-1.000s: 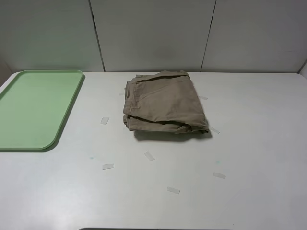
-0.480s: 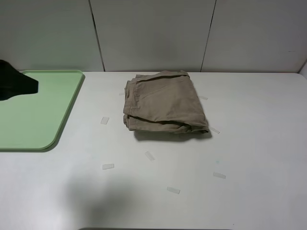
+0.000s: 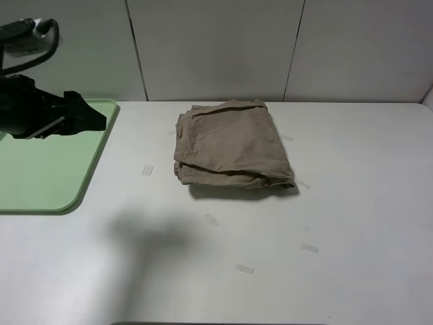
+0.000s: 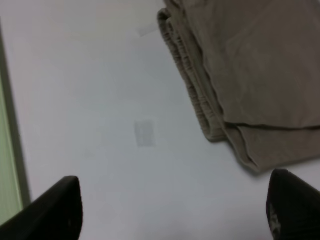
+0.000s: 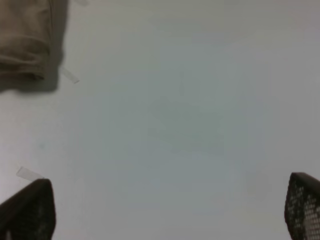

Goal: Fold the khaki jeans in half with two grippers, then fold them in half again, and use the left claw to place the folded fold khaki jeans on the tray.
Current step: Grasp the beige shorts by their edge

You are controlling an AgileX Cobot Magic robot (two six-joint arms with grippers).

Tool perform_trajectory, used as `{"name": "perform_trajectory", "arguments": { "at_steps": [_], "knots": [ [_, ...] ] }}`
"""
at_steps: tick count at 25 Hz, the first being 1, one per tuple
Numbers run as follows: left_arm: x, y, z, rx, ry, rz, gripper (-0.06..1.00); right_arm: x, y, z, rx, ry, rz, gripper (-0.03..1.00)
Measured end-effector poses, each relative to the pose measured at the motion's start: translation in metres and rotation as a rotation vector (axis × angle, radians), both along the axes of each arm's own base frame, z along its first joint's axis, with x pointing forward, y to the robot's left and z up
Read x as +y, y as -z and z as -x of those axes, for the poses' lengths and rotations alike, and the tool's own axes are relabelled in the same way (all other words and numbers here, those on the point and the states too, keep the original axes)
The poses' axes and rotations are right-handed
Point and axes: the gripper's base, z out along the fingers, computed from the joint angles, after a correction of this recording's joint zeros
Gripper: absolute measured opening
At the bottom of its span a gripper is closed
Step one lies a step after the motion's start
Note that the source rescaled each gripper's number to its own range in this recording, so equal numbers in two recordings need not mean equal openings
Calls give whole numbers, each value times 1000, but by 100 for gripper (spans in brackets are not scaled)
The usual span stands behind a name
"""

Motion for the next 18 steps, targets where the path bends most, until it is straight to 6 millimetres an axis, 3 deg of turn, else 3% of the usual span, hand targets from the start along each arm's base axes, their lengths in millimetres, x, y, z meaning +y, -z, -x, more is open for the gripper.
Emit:
{"name": "perform_trajectory", "arguments": {
  "at_steps": [5,12,18],
  "knots": [
    [-6,9,-32,49,-18,27,86,0,0,0,0,0,0,100],
    [-14,17,-54,73,11,85,86,0,0,0,0,0,0,100],
    [-28,41,-80,117,58,197,86,0,0,0,0,0,-1,100]
  ]
}}
